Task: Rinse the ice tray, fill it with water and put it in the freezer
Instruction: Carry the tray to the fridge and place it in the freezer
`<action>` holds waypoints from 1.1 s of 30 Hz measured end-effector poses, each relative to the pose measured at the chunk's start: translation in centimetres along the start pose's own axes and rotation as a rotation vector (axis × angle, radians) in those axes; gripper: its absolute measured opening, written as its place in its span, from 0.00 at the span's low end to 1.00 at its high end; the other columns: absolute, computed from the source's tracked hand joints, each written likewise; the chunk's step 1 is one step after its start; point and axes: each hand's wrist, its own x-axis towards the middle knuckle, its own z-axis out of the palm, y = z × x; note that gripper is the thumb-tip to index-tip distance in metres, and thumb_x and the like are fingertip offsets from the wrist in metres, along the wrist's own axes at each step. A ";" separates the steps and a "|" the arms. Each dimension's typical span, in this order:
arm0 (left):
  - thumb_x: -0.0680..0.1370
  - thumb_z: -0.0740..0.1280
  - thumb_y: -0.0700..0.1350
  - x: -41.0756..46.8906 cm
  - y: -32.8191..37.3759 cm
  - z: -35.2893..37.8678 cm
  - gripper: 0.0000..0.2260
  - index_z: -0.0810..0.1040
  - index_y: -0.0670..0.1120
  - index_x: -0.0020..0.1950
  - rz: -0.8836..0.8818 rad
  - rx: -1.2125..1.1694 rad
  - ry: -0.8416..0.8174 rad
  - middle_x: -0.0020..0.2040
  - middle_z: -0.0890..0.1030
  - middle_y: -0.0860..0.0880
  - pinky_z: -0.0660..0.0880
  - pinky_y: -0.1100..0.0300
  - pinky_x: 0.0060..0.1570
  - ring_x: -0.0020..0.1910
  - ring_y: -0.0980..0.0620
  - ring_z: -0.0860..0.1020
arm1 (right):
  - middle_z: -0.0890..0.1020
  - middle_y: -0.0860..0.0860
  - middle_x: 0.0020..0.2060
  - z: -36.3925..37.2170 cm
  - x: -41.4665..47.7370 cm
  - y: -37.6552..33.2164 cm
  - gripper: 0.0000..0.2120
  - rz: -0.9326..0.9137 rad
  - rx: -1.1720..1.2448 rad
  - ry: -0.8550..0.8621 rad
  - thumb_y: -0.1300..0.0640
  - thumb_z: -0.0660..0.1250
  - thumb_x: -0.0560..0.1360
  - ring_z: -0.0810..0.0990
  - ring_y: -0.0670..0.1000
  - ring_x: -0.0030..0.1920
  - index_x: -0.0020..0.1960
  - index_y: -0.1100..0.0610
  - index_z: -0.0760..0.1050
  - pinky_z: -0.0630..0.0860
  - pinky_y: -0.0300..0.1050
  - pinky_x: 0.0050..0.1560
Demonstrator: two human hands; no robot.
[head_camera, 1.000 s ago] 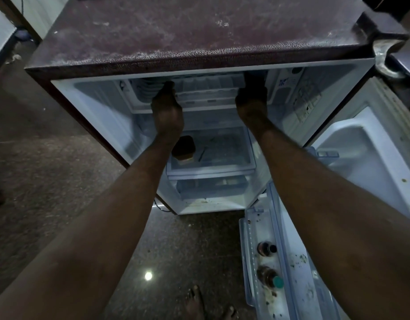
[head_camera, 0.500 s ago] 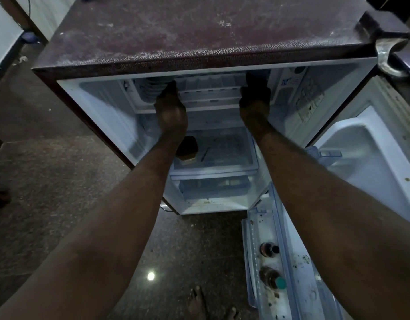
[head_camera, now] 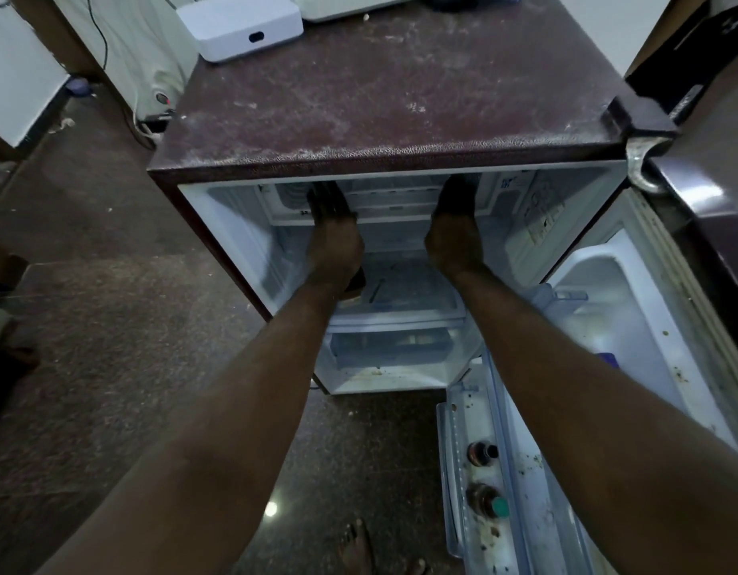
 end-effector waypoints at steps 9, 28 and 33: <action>0.84 0.60 0.55 -10.7 1.6 -3.5 0.36 0.49 0.35 0.83 0.166 0.049 0.018 0.84 0.48 0.35 0.56 0.41 0.80 0.84 0.38 0.46 | 0.56 0.60 0.82 -5.1 -6.9 -3.7 0.33 -0.059 -0.010 -0.048 0.73 0.57 0.79 0.53 0.61 0.82 0.82 0.64 0.53 0.57 0.57 0.80; 0.87 0.49 0.53 -21.4 9.7 -15.4 0.30 0.49 0.37 0.84 0.127 -0.083 0.170 0.84 0.47 0.38 0.49 0.42 0.82 0.84 0.40 0.44 | 0.64 0.62 0.79 -19.6 -18.0 -6.2 0.29 -0.123 -0.164 0.128 0.68 0.52 0.78 0.58 0.61 0.81 0.79 0.66 0.61 0.52 0.57 0.82; 0.87 0.52 0.52 -25.3 13.8 -16.9 0.30 0.48 0.37 0.84 0.095 -0.309 0.153 0.84 0.46 0.39 0.48 0.43 0.82 0.84 0.41 0.43 | 0.65 0.62 0.78 -24.5 -19.3 -5.1 0.28 0.070 -0.343 0.190 0.65 0.56 0.79 0.59 0.62 0.80 0.79 0.66 0.62 0.50 0.60 0.82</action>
